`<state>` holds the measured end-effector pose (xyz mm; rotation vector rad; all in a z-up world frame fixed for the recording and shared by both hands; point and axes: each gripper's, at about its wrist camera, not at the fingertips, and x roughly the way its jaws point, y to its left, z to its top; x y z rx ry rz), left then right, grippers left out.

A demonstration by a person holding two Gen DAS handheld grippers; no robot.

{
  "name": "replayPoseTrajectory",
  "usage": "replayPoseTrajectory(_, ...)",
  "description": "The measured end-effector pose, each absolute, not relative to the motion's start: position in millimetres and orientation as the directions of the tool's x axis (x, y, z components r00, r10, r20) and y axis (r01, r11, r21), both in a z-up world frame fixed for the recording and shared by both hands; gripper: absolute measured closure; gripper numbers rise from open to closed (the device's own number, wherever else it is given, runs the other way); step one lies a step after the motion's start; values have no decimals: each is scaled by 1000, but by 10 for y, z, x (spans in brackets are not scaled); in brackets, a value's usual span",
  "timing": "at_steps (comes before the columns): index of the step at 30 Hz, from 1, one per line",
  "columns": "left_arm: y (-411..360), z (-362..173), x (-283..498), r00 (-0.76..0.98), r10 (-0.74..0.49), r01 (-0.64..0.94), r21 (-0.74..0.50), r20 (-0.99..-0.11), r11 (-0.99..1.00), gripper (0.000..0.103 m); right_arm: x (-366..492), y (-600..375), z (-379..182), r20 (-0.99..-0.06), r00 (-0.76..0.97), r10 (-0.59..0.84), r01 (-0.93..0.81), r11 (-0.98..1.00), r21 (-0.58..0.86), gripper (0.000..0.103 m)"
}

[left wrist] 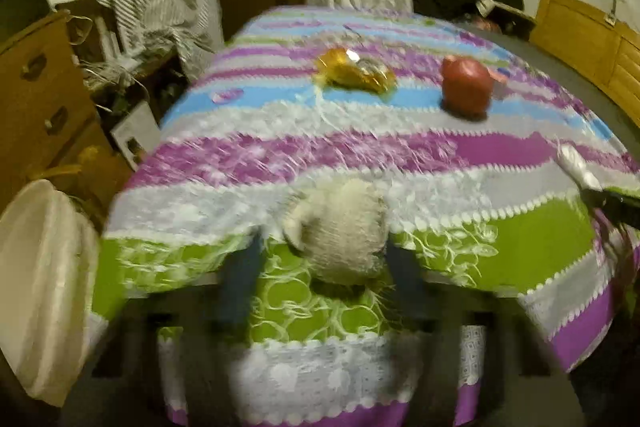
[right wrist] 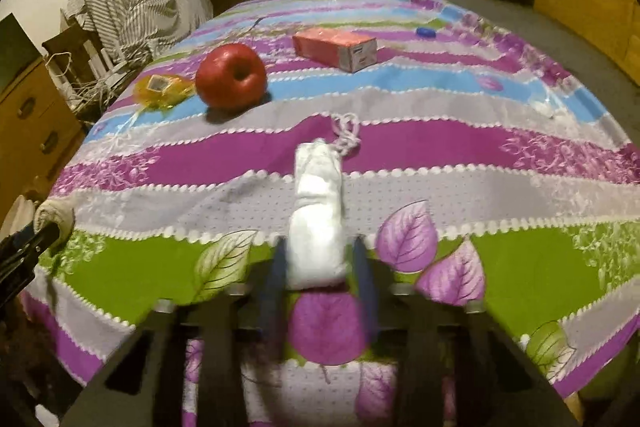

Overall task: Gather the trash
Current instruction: 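Carry the yarn ball and white bag in both tools over the bucket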

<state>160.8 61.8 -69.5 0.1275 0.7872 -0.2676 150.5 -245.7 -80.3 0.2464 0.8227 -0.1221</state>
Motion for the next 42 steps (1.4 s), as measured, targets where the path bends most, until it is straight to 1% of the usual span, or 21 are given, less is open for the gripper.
replayPoseTrajectory(1, 609, -710, 1616, 664, -211, 292, -11, -718, 956, 73, 1482, -2482, -807, -729, 684, 2, 200, 961, 191, 76)
replayPoseTrajectory(6, 627, -656, 1574, 673, -204, 248, -42, -711, 968, 76, 1392, -2538, -781, -711, 703, 26, 205, 950, 237, 76)
replayPoseTrajectory(12, 666, -413, 1480, 699, -88, 138, 12, -710, 990, 76, 1297, -2358, -582, -673, 736, 80, 151, 948, 278, 76)
replayPoseTrajectory(16, 684, -335, 1376, 715, -19, 85, 60, -699, 995, 76, 1238, -2079, -496, -663, 740, 114, 85, 962, 261, 76)
replayPoseTrajectory(25, 868, -284, 1192, 717, 20, 31, 60, -696, 998, 76, 1101, -1527, -451, -678, 712, 180, -34, 974, 224, 76)
replayPoseTrajectory(30, 1093, -100, 1153, 748, 62, -21, 69, -660, 997, 76, 1194, -1089, -193, -652, 717, 245, -149, 969, 199, 76)
replayPoseTrajectory(34, 1492, 169, 1163, 778, 137, -105, 89, -613, 991, 76, 1402, -605, 120, -620, 713, 327, -271, 944, 186, 76)
replayPoseTrajectory(39, 2094, 444, 1196, 784, 253, -223, 123, -567, 967, 76, 1726, 216, 491, -603, 662, 445, -435, 883, 174, 76)
replayPoseTrajectory(42, 2450, 561, 1217, 773, 313, -281, 145, -552, 949, 76, 1931, 815, 653, -624, 591, 512, -528, 830, 181, 76)
